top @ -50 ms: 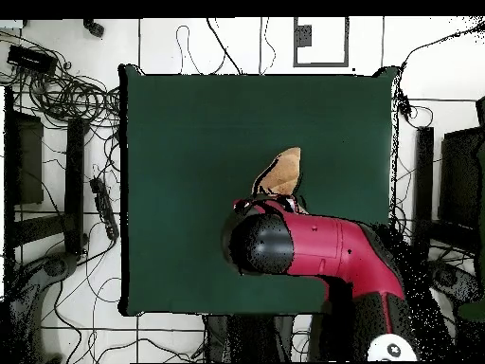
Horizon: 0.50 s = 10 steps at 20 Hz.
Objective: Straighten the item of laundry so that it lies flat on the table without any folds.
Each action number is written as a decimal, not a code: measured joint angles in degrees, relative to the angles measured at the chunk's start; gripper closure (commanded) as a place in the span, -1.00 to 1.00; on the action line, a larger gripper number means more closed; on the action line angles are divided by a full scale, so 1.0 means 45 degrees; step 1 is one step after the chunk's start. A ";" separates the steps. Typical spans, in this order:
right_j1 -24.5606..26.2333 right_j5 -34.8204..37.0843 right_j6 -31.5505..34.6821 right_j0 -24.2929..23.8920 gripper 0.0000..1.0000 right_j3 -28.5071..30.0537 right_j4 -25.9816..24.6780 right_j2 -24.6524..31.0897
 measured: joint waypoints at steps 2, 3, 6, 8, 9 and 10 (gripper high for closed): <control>0.0103 -0.0061 0.0001 0.0170 1.00 0.0001 0.0120 -0.0162; 0.0135 -0.0082 0.0001 0.0218 1.00 0.0002 0.0148 -0.0209; 0.0284 -0.0249 0.0022 0.0490 1.00 0.0006 0.0324 -0.0447; 0.0371 -0.0369 0.0065 0.0647 1.00 0.0007 0.0431 -0.0585; 0.0414 -0.0429 0.0086 0.0725 1.00 0.0007 0.0485 -0.0654; 0.0458 -0.0489 0.0107 0.0804 1.00 0.0007 0.0539 -0.0723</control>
